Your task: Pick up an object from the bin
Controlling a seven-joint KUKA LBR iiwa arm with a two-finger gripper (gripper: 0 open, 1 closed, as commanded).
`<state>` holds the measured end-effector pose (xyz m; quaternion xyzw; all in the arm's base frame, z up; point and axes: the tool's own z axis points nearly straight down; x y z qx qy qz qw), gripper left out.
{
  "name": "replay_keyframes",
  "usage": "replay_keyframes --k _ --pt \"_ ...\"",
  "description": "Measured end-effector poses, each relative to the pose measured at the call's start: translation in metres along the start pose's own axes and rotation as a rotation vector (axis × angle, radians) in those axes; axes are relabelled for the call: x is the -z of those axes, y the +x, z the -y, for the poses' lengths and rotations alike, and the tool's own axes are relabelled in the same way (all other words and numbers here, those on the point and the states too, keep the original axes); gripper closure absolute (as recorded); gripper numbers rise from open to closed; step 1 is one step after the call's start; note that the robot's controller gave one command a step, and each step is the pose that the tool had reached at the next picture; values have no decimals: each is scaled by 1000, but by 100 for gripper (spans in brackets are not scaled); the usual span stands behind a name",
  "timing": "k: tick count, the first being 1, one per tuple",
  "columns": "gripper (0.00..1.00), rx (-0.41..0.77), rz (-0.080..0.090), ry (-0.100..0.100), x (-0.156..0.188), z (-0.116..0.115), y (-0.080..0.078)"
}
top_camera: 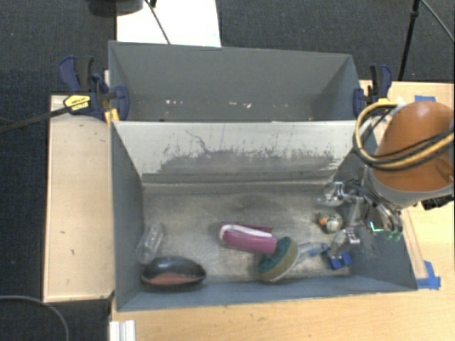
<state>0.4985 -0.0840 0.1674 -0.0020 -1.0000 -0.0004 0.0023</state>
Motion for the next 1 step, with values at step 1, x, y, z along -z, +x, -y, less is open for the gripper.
replay_keyframes --k 1 --pt "0 194 10 3 1 17 -24"
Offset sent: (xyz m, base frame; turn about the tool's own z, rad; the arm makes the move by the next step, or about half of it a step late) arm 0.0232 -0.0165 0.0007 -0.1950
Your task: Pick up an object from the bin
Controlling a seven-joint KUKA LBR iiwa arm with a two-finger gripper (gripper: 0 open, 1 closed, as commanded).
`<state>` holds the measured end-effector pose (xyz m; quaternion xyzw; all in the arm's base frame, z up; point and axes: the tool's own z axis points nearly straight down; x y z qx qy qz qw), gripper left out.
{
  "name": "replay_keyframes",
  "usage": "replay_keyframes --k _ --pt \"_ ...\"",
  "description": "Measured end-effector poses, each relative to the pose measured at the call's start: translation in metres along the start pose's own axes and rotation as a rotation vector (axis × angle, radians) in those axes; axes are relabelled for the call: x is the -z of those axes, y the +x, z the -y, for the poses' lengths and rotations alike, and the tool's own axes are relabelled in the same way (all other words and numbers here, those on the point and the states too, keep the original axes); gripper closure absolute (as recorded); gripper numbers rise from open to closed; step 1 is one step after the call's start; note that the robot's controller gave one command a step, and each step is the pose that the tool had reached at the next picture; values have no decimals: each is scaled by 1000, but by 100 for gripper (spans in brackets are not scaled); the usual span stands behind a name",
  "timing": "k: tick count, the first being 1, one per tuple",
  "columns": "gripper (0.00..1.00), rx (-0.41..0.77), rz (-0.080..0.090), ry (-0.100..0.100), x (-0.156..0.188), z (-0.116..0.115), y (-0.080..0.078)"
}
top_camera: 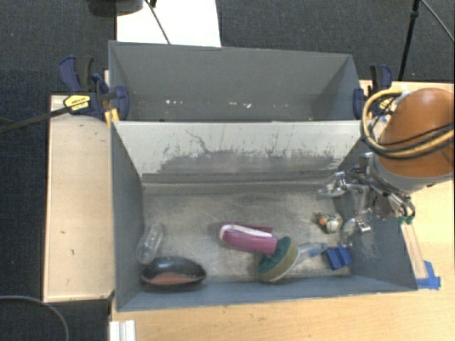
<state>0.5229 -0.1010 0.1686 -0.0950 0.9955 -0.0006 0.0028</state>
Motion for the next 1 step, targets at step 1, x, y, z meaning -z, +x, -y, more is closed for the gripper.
replay_keyframes --k 1 --pt "100 2 0 0 0 -1 0"
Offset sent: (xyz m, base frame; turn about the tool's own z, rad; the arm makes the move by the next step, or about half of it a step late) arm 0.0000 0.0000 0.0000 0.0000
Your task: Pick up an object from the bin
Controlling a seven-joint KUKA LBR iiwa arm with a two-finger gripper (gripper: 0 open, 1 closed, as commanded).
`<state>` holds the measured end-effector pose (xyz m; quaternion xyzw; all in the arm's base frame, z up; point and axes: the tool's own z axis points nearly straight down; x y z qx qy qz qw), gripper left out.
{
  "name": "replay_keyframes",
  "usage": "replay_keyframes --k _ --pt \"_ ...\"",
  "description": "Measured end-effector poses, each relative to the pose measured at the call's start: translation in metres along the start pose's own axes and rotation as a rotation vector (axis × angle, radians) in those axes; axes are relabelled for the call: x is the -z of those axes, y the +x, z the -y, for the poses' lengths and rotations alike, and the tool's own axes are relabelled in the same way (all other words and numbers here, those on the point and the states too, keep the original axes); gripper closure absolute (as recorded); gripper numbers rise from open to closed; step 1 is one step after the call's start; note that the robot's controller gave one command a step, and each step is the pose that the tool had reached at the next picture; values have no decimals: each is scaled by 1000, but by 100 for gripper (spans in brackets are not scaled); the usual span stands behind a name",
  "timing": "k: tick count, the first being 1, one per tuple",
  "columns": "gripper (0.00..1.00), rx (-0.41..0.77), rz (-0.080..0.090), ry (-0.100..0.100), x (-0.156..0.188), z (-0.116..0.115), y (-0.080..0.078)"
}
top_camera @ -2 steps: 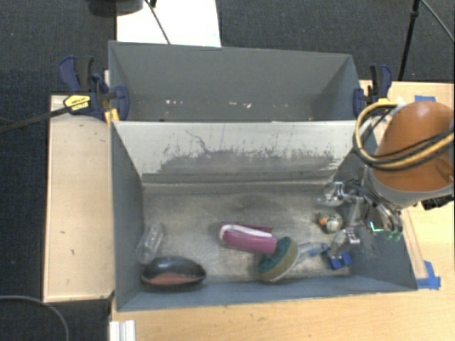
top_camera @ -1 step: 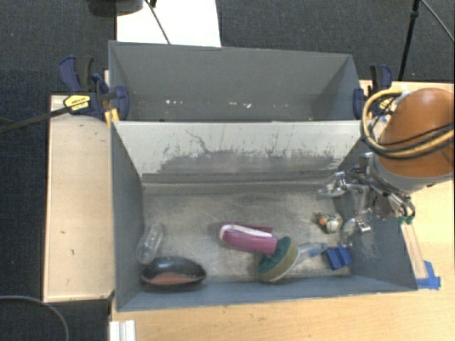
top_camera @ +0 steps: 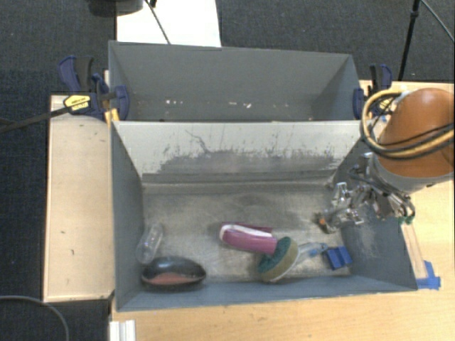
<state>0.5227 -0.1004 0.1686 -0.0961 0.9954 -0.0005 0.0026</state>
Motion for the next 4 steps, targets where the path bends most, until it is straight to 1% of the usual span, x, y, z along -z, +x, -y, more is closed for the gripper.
replay_keyframes --k 1,2,3,4 --pt "0 1 0 0 0 0 0" --pt "0 -184 1 1 -72 40 -12" --pt "100 -182 -1 1 -74 41 -11" --pt "100 -170 6 3 80 36 -27"
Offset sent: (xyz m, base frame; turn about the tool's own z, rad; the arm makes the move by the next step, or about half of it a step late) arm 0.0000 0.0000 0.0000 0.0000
